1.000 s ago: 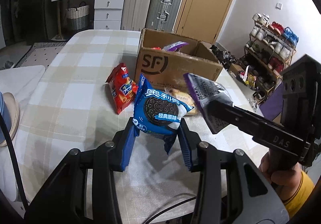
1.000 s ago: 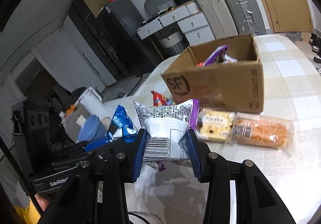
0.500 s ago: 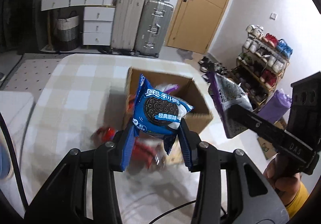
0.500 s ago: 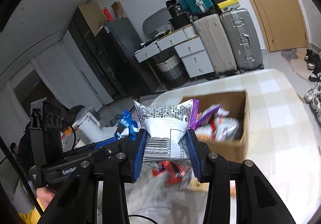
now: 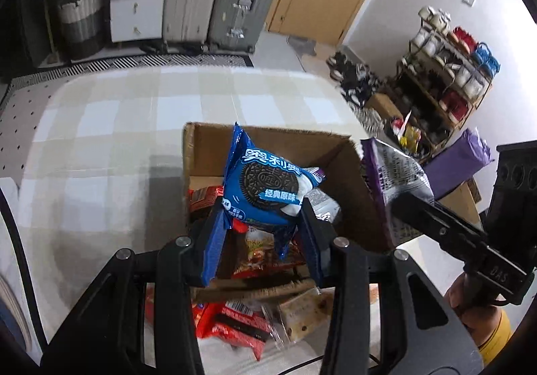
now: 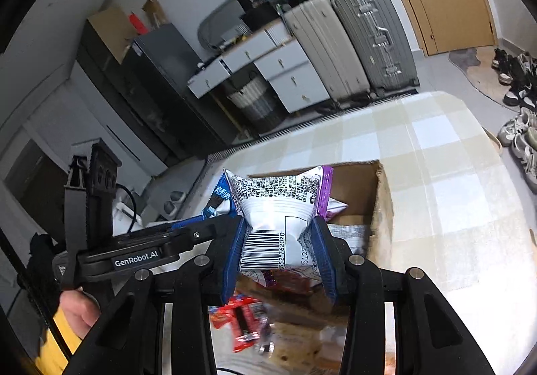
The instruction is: Organize snacks
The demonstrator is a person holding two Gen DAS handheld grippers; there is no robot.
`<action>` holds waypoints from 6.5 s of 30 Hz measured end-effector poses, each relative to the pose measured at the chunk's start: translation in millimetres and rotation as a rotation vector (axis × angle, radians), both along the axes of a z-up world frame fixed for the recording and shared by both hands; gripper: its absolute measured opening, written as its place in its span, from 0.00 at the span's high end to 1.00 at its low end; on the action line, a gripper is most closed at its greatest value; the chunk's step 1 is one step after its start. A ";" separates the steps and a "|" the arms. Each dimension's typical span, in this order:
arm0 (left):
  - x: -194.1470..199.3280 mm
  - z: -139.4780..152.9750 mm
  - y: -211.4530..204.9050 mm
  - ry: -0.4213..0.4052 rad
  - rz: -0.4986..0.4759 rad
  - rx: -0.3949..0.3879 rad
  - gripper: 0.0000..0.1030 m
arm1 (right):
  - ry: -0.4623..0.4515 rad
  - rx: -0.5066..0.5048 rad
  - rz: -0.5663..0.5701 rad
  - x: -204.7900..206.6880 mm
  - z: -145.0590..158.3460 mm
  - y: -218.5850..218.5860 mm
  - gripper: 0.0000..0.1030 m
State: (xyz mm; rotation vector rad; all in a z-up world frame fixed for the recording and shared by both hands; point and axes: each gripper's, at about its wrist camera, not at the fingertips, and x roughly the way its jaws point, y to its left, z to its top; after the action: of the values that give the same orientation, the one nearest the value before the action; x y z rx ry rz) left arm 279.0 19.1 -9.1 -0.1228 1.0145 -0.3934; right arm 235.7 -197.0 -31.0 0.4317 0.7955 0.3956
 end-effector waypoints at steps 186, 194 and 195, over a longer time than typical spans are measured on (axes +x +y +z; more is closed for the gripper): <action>-213.8 -52.9 111.5 -0.113 0.333 0.219 0.01 | 0.113 -0.472 0.283 -114.9 -120.6 33.4 0.62; -189.2 -67.9 127.4 -0.072 0.371 0.173 0.01 | 0.028 -0.620 0.256 -131.6 -124.4 62.1 0.63; -184.8 -70.5 128.2 -0.056 0.375 0.144 0.01 | 0.030 -0.619 0.250 -131.8 -124.1 62.7 0.63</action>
State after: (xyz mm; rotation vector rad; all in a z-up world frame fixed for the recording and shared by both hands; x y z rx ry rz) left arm 94.2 147.3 -79.6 -0.1679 0.9375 0.0184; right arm 104.0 -134.3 -155.1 -0.2426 0.9563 0.3531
